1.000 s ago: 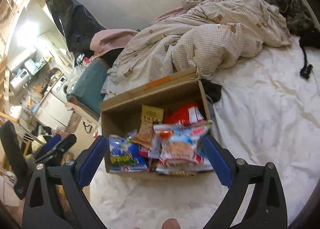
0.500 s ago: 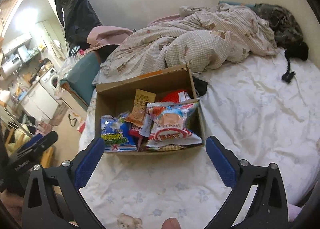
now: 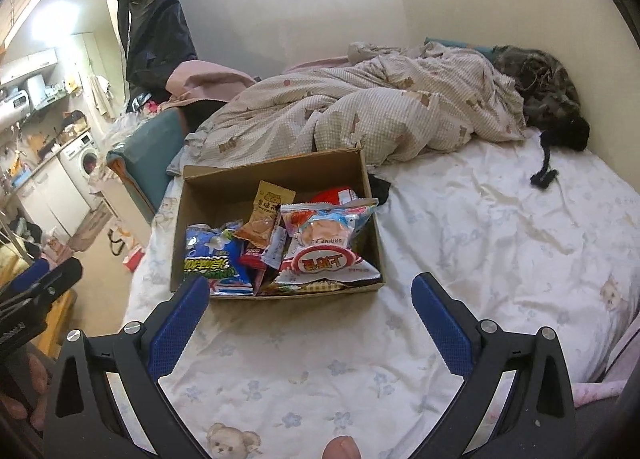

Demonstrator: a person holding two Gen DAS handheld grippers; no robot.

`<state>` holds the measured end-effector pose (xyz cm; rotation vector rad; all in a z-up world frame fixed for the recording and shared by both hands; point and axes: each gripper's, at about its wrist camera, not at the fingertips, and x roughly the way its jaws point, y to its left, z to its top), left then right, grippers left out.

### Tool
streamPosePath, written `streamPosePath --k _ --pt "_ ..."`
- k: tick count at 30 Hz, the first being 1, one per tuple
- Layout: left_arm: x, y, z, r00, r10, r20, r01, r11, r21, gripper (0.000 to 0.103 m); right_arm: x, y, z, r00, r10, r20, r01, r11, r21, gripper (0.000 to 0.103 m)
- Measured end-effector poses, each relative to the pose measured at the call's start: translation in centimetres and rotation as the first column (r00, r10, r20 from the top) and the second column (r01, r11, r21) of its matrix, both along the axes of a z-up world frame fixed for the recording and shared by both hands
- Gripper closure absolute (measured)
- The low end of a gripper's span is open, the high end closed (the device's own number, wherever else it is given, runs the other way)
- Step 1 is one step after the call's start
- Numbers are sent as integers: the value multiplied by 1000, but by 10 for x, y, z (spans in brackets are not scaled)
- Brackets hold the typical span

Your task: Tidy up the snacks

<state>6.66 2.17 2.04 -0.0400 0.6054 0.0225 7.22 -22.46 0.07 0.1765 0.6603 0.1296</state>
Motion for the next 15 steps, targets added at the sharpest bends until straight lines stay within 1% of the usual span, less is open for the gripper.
streamPosePath --k 3,8,15 --pt "3 0 -3 1000 6 -7 -6 1000 -8 0 3 6 -2 1000 -10 1 10 999 -37 0" --pt "4 -1 -6 1000 10 -10 -10 1000 -4 0 7 13 -7 1000 -10 0 10 998 -68 0" --pt "7 -3 -9 1000 -1 -29 1 1000 -15 0 6 17 -6 1000 -9 10 10 996 -85 0"
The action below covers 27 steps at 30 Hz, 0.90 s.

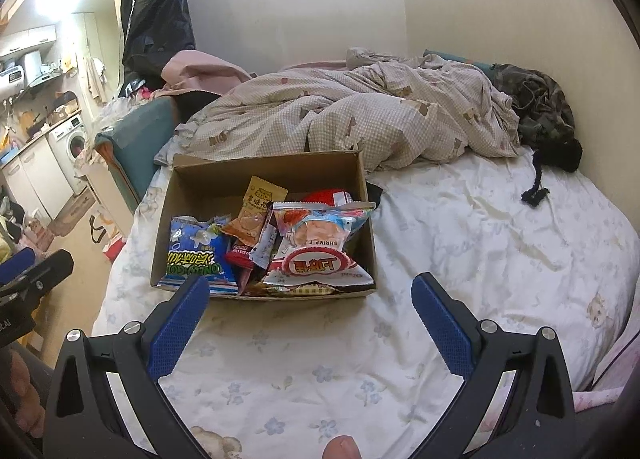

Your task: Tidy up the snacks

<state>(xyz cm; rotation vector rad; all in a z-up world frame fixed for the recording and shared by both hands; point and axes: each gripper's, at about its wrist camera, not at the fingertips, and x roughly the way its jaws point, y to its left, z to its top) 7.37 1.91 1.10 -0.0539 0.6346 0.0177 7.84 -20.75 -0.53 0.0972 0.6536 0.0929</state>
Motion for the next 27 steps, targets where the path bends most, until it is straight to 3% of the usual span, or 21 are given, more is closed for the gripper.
streamPosePath --k 27 --pt "2 -2 -3 1000 -7 -9 7 1000 -4 0 -2 -4 3 1000 -15 14 15 1000 3 0"
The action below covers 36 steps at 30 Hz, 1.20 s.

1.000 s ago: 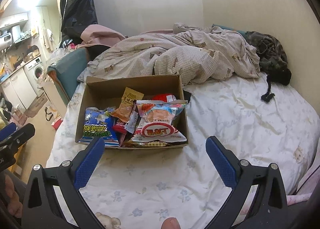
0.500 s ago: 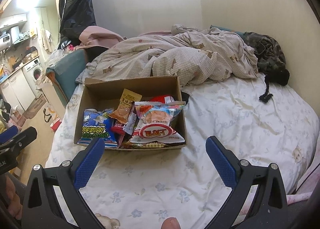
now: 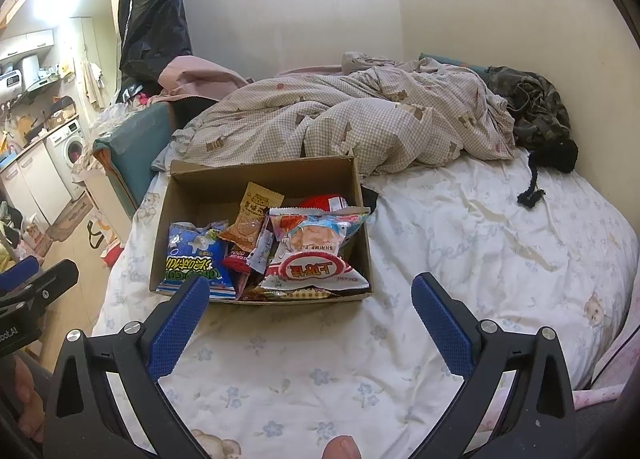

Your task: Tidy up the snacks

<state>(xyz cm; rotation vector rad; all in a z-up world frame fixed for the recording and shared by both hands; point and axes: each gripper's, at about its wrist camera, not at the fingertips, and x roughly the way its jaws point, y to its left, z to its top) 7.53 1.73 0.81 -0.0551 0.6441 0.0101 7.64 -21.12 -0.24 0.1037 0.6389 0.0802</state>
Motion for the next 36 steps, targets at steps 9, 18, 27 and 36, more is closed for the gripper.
streamPosePath --k 9,18,27,36 --pt "0 0 0 1000 -2 0 2 1000 -2 0 0 0 0 1000 0 -1 0 1000 1 0" --pt "0 0 -1 1000 -2 -1 2 1000 1 0 1 -1 0 1000 -1 2 1 1000 2 0" --pt "0 0 -1 1000 -1 -2 1 1000 0 0 -1 -1 4 1000 -2 7 2 1000 5 0" --pt "0 0 0 1000 -1 -2 1 1000 -1 0 -2 -3 15 999 -15 29 15 1000 7 0"
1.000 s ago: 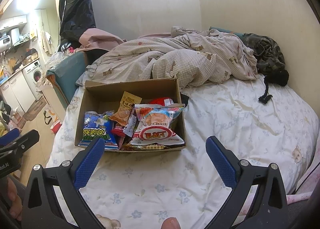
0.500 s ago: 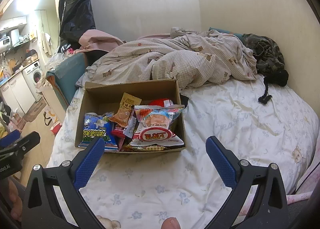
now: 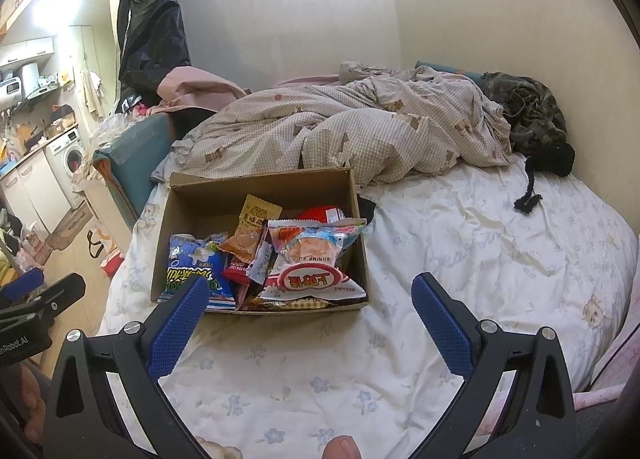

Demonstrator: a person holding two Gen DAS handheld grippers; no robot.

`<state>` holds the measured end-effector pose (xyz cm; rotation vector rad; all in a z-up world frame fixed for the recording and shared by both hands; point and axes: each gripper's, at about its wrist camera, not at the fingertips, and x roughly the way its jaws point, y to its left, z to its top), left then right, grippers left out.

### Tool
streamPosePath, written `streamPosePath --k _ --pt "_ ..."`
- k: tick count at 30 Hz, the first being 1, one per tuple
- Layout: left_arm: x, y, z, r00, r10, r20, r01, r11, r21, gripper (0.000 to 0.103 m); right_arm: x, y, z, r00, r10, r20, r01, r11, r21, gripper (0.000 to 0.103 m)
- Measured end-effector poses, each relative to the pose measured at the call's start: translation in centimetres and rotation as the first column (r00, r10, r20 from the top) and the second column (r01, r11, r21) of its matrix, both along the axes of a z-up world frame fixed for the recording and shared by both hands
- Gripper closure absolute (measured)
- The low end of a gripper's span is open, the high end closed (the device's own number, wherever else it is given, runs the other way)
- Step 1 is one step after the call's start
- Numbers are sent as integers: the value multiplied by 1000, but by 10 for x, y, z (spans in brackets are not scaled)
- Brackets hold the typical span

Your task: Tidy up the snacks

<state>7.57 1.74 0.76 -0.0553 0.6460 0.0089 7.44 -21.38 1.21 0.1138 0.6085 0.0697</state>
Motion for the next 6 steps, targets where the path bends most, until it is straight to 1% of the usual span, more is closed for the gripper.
streamPosePath --k 6 --pt "0 0 0 1000 1 1 -1 1000 0 0 -1 0 -1 1000 -1 1 1 1000 2 0"
